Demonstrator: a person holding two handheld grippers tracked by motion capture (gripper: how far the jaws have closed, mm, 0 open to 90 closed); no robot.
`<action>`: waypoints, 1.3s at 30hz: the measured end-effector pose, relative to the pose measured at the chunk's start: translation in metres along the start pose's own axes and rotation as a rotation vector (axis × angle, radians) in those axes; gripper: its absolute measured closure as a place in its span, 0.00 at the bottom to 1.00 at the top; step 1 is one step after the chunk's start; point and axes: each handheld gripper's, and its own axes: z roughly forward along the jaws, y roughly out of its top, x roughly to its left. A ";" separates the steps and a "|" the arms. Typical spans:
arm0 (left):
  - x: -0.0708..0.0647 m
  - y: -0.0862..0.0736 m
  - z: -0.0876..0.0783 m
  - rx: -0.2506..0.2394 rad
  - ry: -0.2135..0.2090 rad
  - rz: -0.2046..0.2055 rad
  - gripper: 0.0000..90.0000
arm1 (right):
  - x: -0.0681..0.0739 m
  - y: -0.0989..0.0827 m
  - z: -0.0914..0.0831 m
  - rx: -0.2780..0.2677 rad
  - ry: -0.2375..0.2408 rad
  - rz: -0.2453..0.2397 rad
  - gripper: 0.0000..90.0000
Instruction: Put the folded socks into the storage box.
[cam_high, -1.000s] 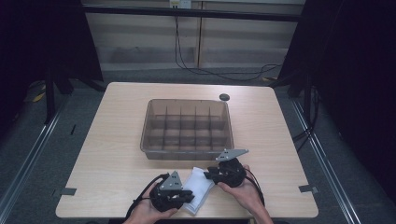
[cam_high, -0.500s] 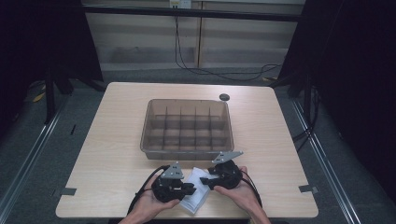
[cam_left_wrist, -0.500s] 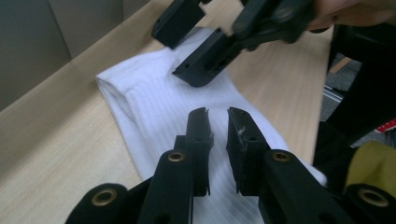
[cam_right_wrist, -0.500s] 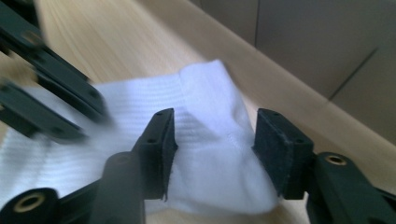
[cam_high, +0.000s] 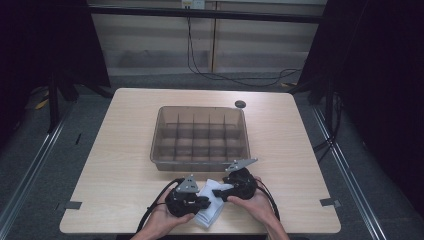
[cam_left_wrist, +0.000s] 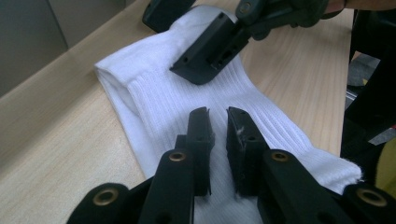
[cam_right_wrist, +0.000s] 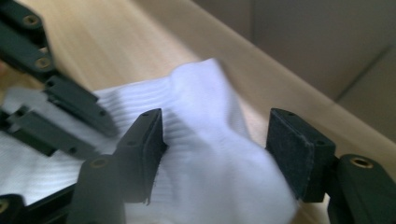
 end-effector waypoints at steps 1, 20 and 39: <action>0.000 -0.001 0.000 -0.006 -0.005 -0.006 0.89 | 0.001 -0.001 0.000 -0.002 0.006 -0.009 0.43; 0.000 -0.003 0.000 -0.012 0.009 0.000 0.92 | 0.007 0.000 -0.009 -0.061 0.062 0.022 0.85; -0.005 0.001 0.002 -0.035 0.079 0.006 0.91 | 0.023 0.007 -0.024 -0.133 0.109 -0.049 0.87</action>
